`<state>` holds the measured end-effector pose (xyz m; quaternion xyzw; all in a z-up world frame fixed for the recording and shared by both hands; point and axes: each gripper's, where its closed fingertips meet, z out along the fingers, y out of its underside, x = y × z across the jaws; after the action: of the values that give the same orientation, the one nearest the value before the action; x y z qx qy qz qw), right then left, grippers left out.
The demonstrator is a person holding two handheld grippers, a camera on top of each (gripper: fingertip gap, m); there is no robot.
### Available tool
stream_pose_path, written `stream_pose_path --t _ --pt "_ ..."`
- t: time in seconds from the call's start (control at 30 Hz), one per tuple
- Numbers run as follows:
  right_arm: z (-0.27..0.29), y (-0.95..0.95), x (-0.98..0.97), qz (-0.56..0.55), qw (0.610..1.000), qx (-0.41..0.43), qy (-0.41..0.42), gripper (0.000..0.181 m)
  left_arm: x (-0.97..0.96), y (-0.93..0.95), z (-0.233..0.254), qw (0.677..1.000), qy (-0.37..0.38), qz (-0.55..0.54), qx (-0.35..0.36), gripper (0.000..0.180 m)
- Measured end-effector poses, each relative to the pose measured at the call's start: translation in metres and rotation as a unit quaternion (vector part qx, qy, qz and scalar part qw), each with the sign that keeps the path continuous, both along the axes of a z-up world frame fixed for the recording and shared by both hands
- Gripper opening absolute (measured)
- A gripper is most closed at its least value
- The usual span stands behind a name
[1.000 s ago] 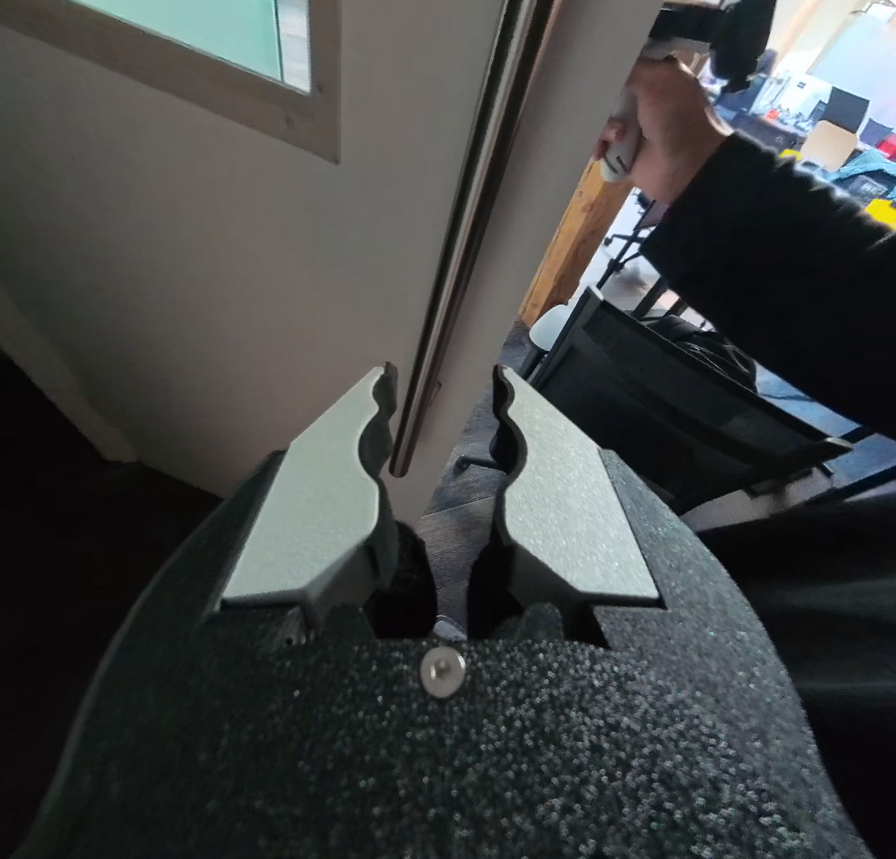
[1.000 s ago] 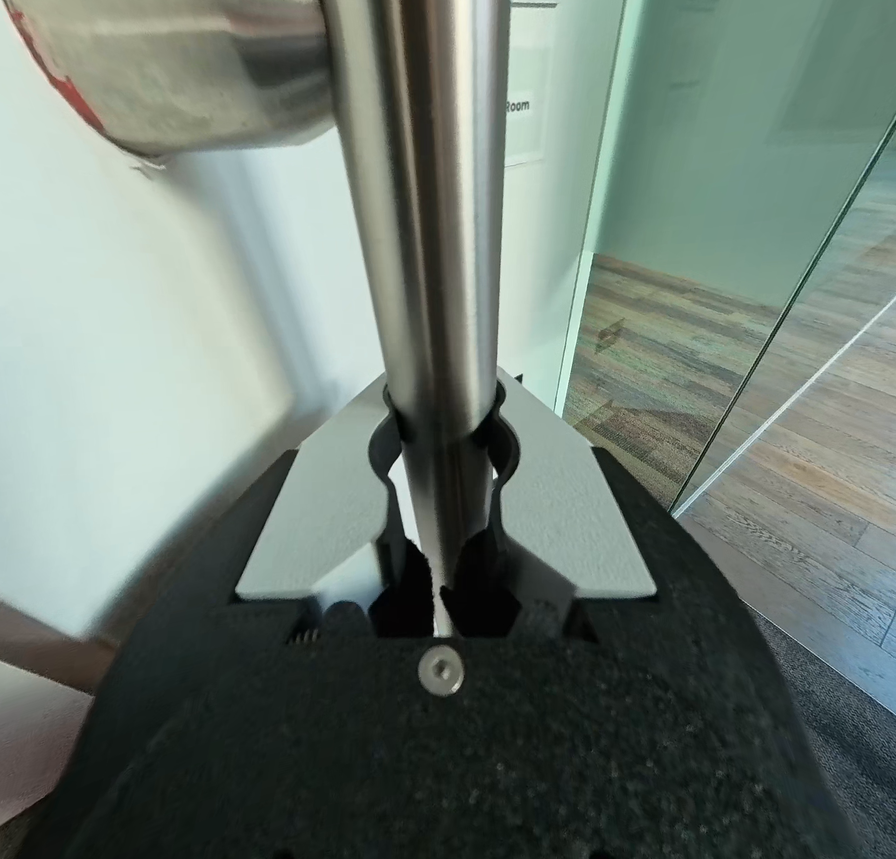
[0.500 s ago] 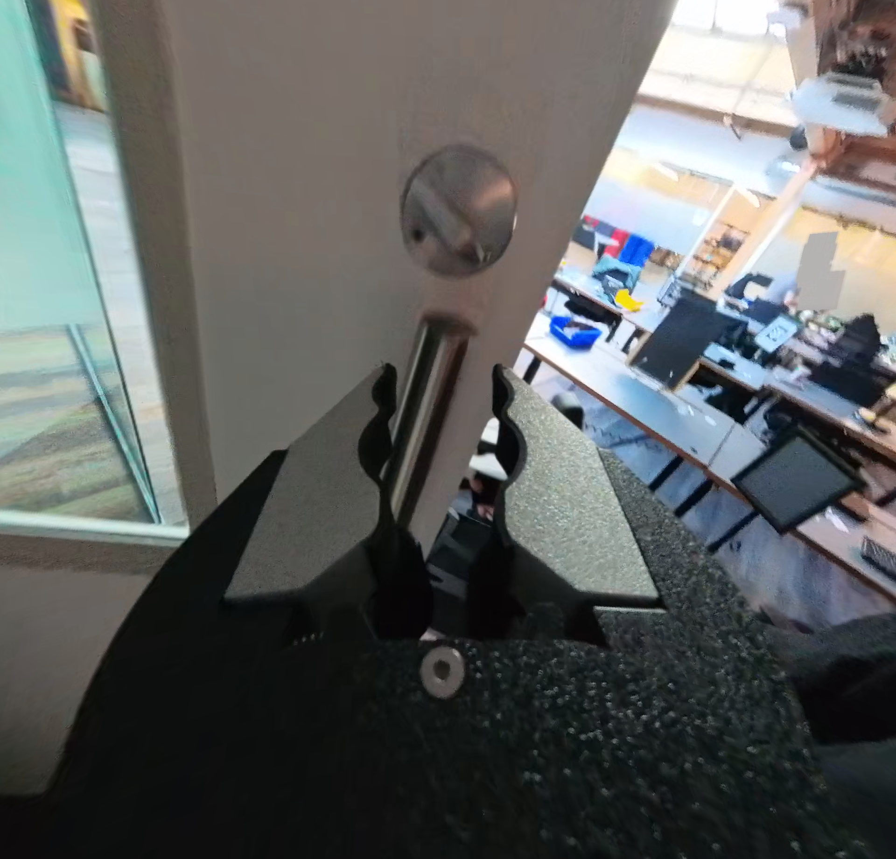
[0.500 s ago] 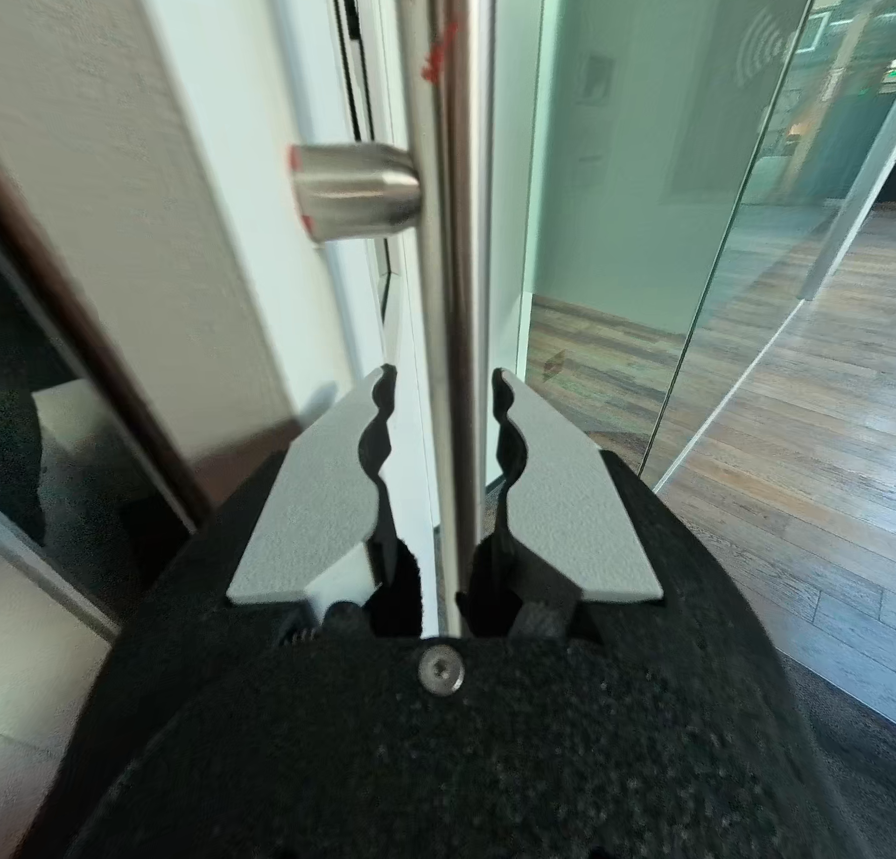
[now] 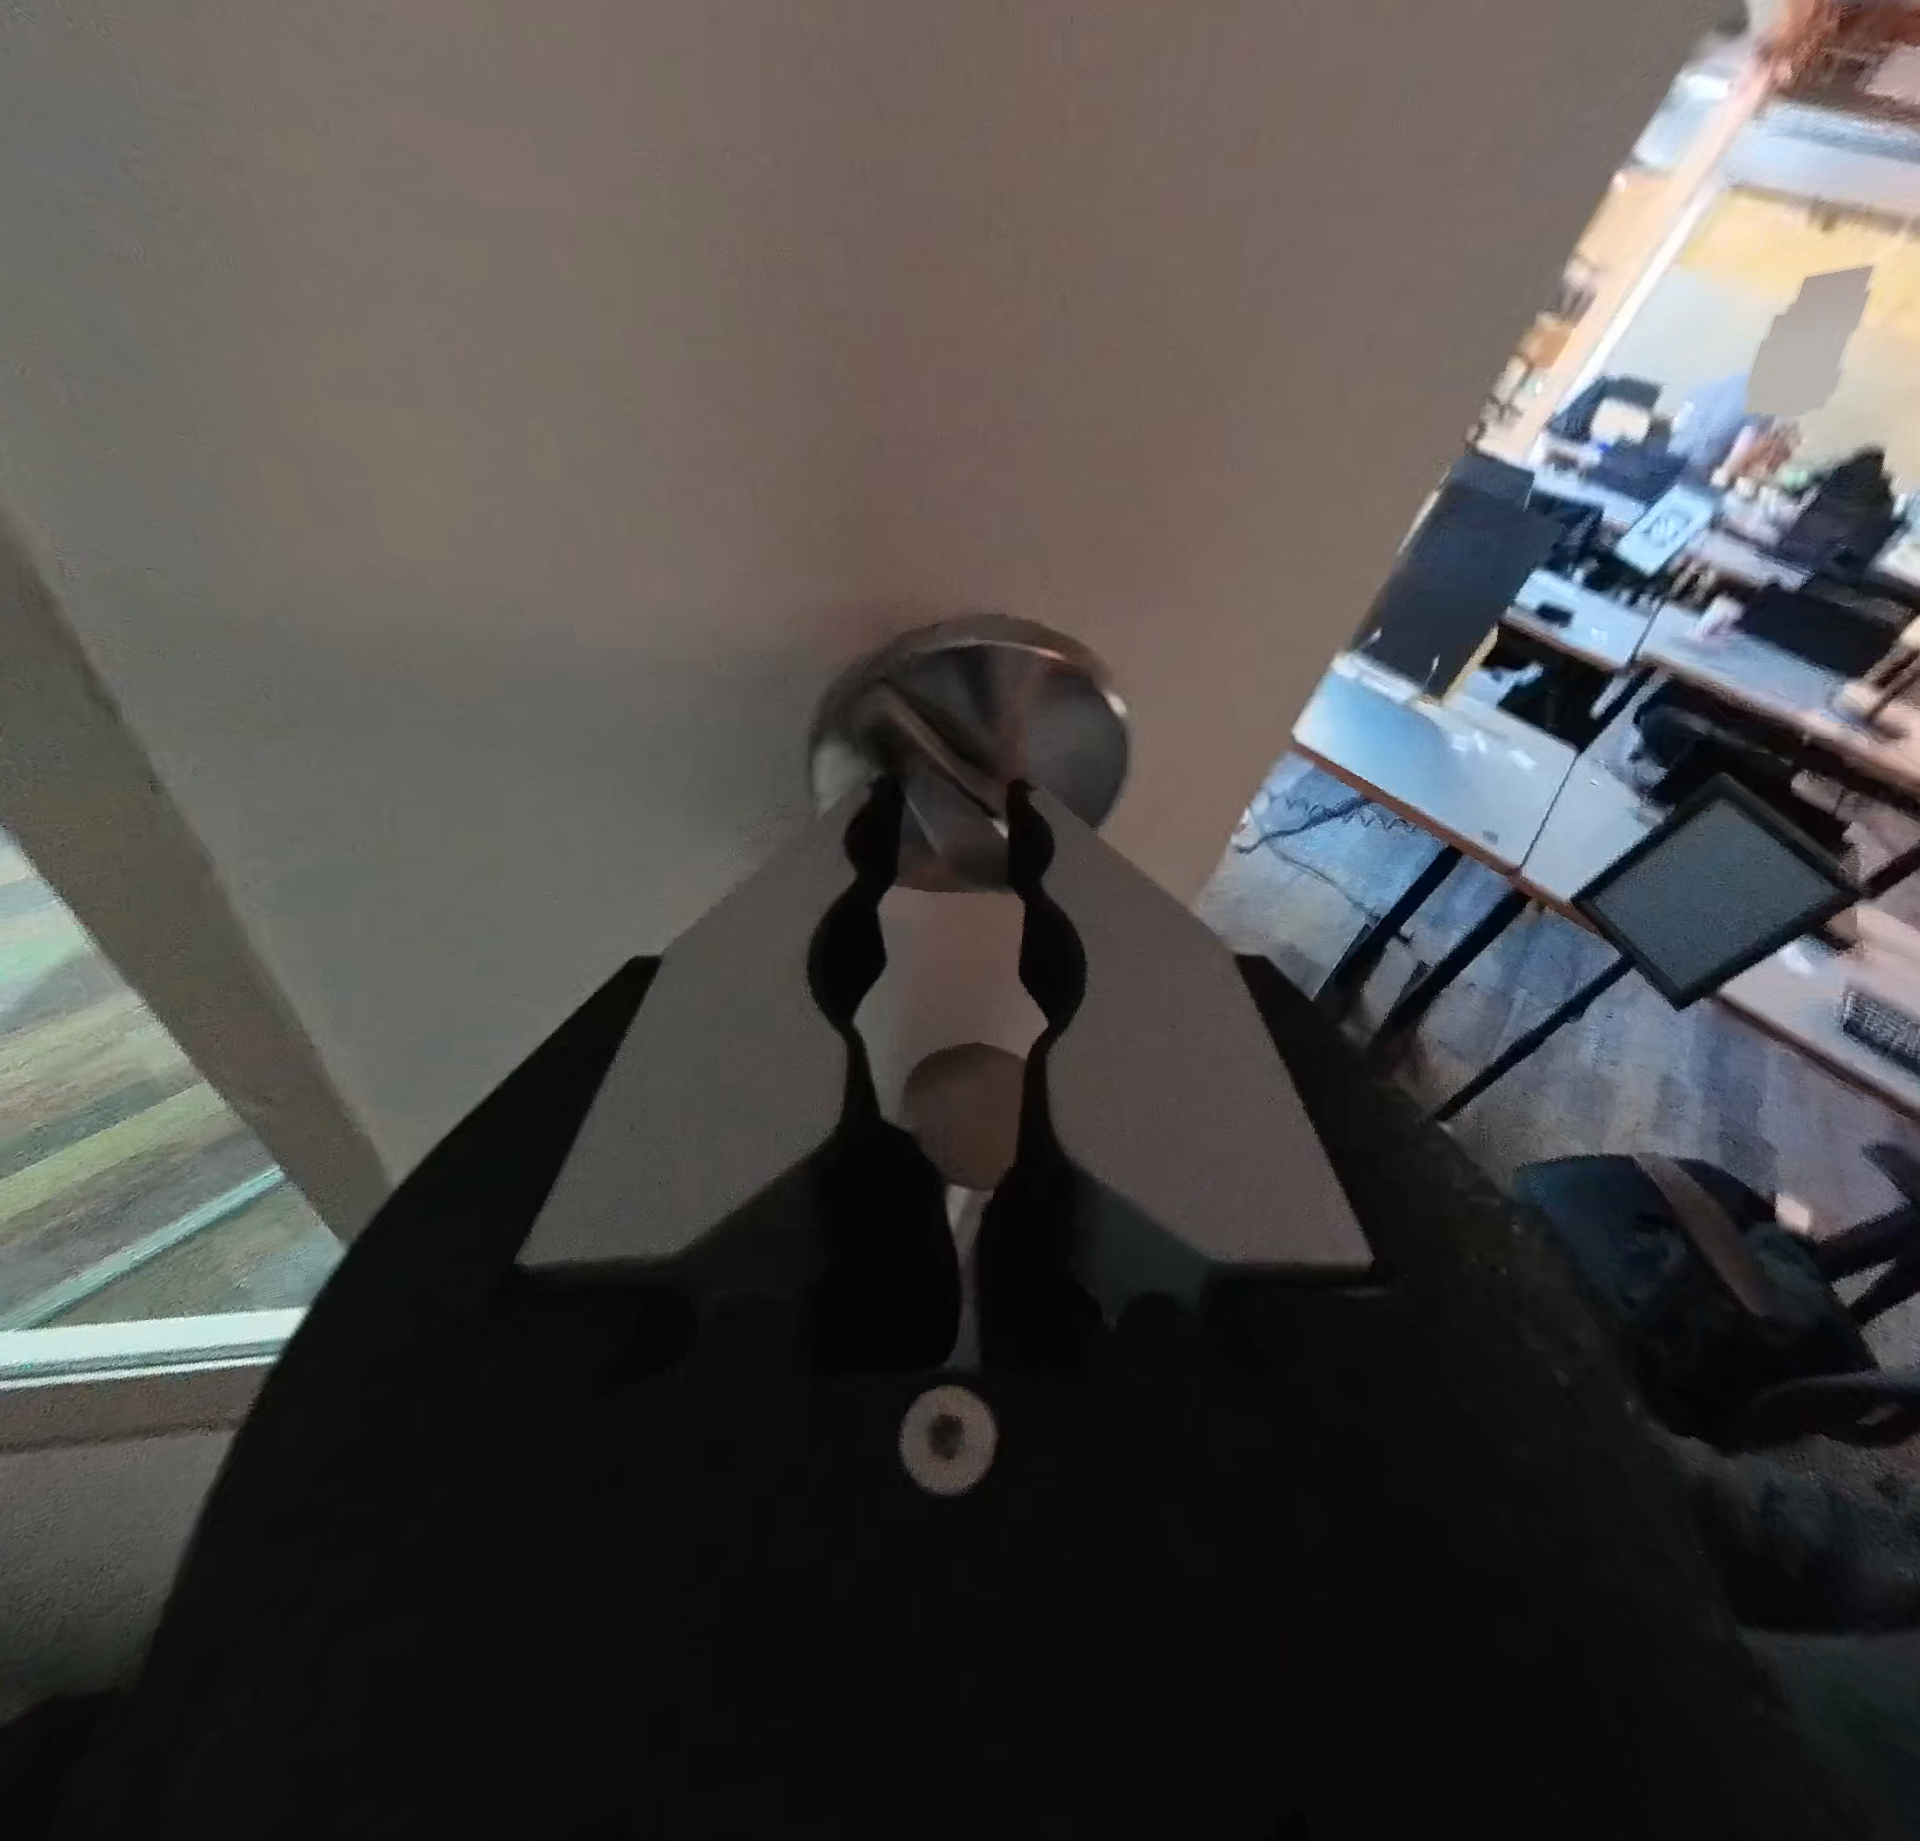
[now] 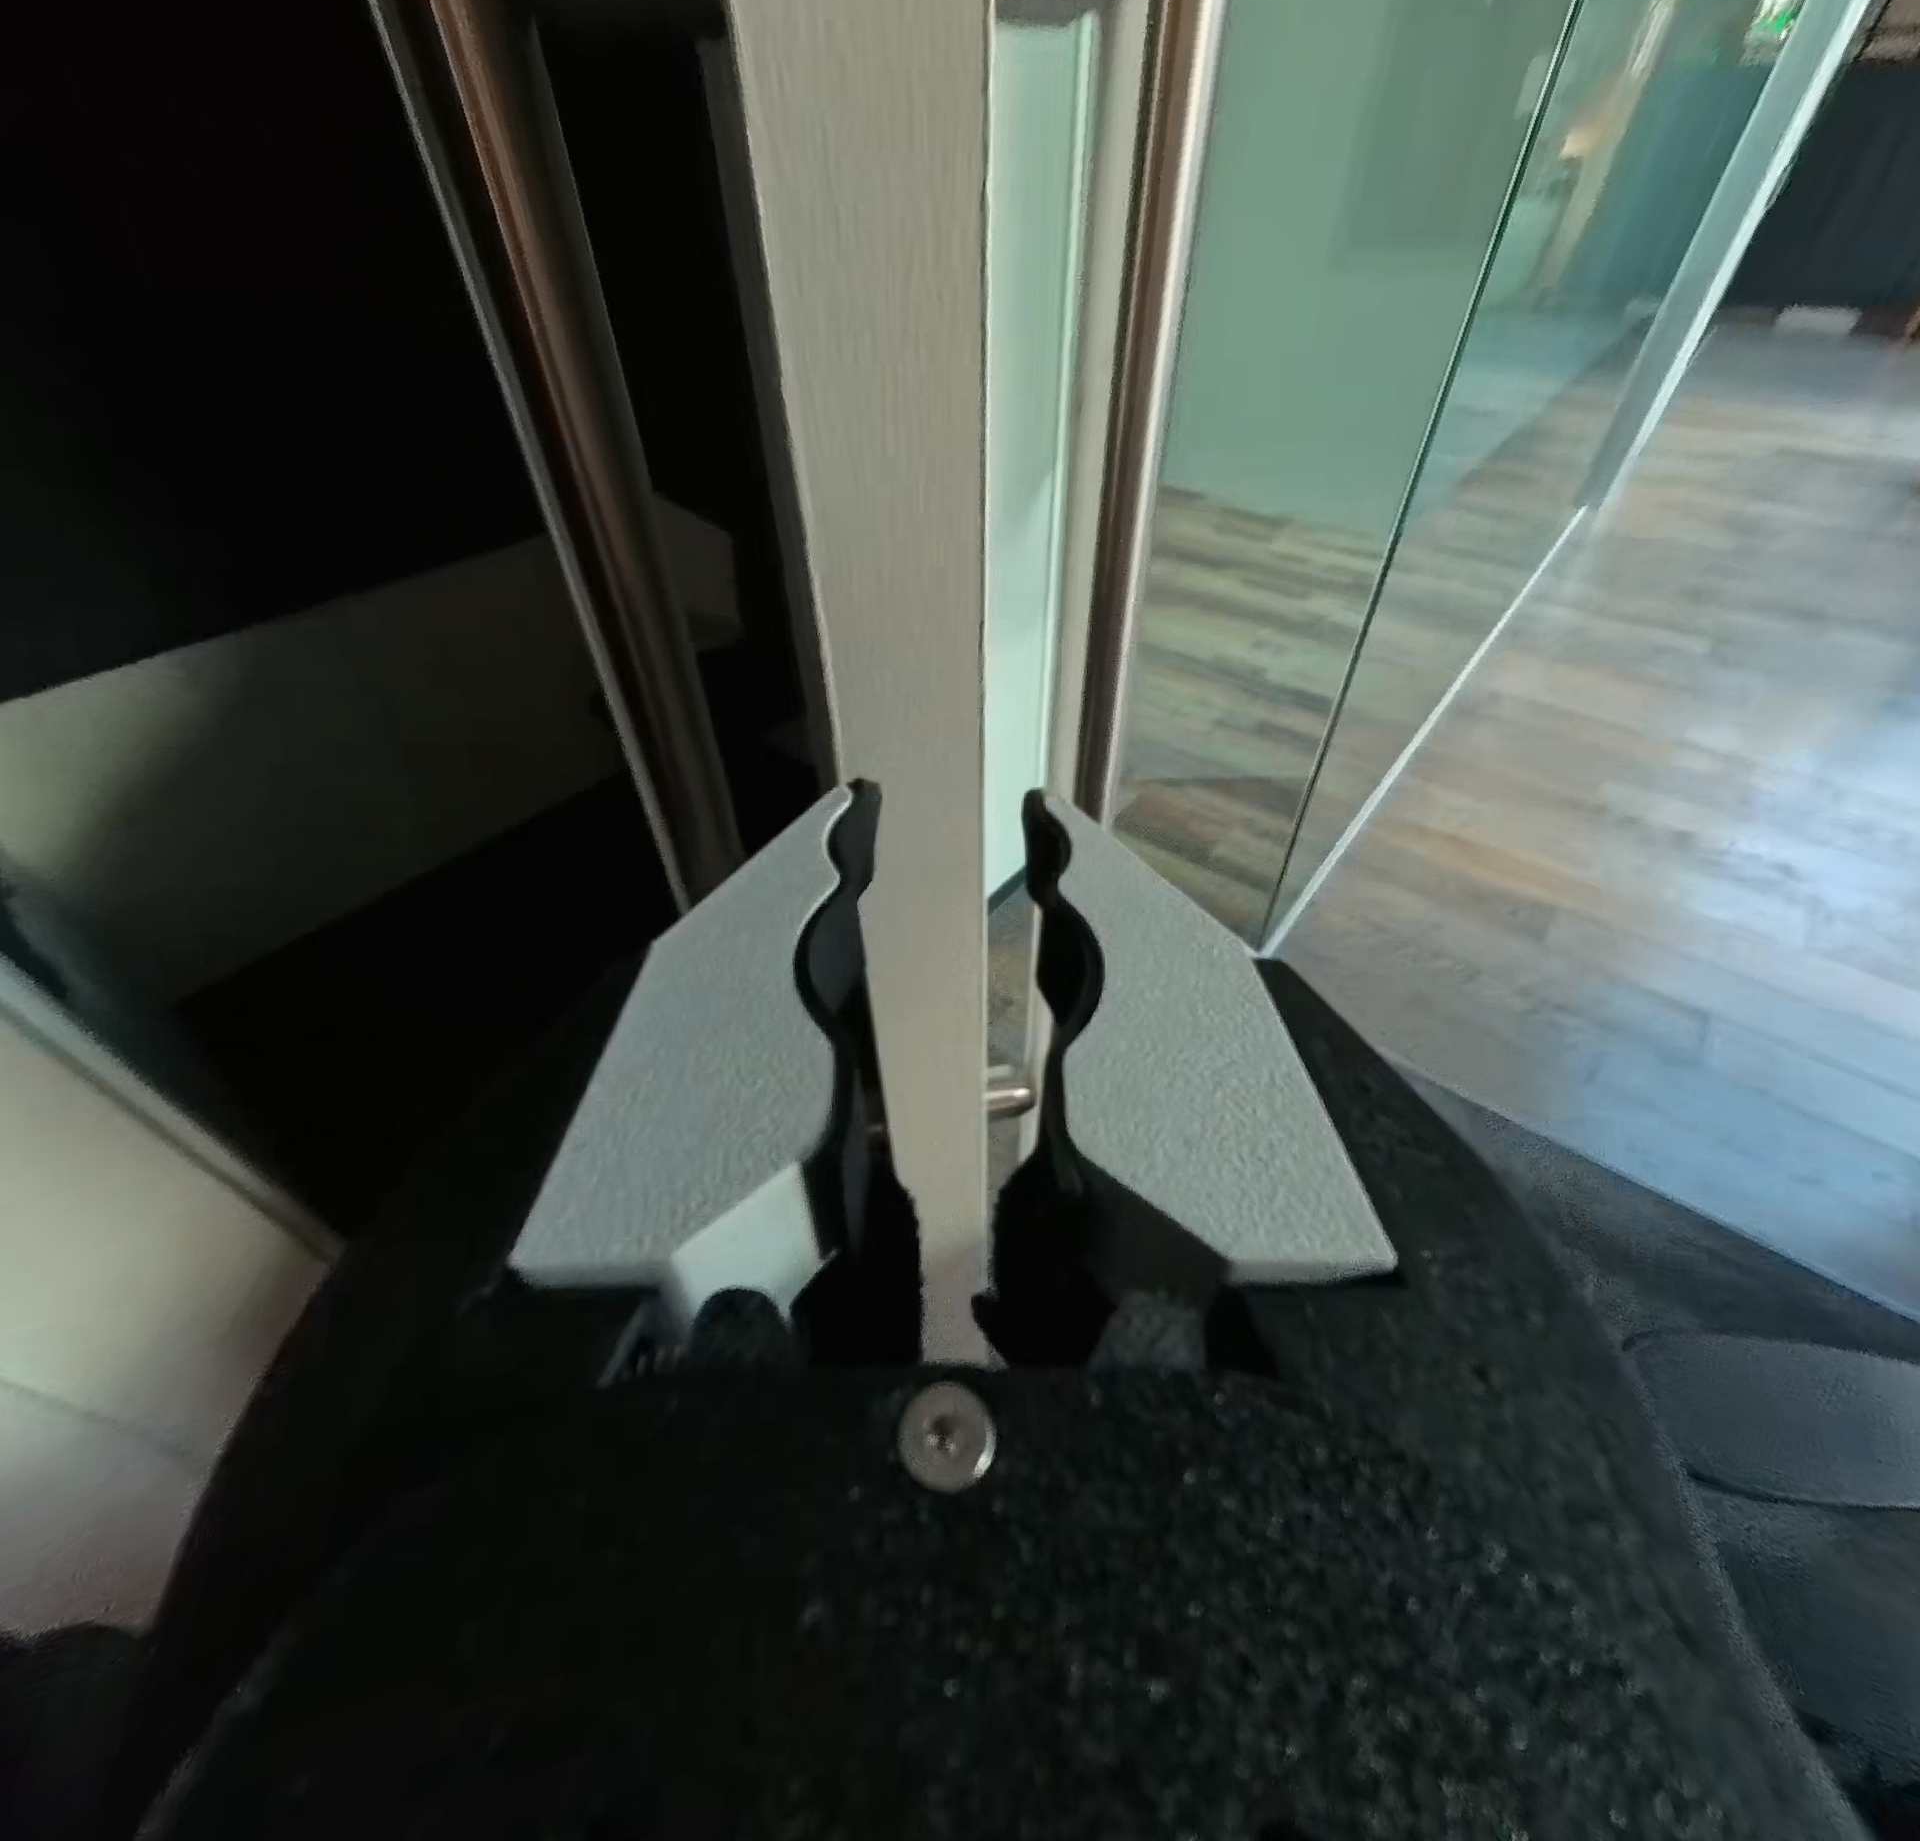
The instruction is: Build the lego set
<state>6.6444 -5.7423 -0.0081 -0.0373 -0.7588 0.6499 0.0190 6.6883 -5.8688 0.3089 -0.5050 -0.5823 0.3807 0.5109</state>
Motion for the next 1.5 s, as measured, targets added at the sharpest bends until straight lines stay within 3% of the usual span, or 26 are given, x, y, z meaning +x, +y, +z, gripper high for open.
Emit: stream_pose_path --t 0.17,0.3,0.4,0.53,0.6,1.1,1.5 --pt "-0.019 0.007 0.003 0.004 0.999 0.021 -0.038 0.028 -0.004 0.002 0.0 0.997 -0.011 0.023 -0.078 0.016" --pt "-0.025 0.011 0.004 0.001 0.998 0.031 -0.049 0.028 -0.007 0.003 0.0 0.967 -0.011 0.046 -0.248 0.016" --pt "-0.027 0.013 0.003 -0.001 0.998 0.033 -0.057 0.028 -0.008 0.005 -0.002 0.919 -0.02 0.059 -0.389 0.016" --pt "-0.031 0.021 0.0 -0.008 0.997 0.041 -0.062 0.028 -0.009 0.011 -0.005 0.798 -0.037 0.065 -0.598 0.011" --pt "-0.033 0.026 -0.001 -0.012 0.997 0.042 -0.07 0.028 -0.008 0.011 -0.006 0.756 -0.052 0.073 -0.648 0.012" --pt "-0.048 0.087 0.042 -0.059 0.993 0.055 -0.081 0.028 -0.007 0.011 -0.005 0.736 -0.023 0.053 -0.674 0.012" --pt "-0.047 0.157 0.055 -0.145 0.983 0.081 -0.072 0.028 -0.007 0.011 -0.005 0.78 -0.007 0.058 -0.623 0.012"
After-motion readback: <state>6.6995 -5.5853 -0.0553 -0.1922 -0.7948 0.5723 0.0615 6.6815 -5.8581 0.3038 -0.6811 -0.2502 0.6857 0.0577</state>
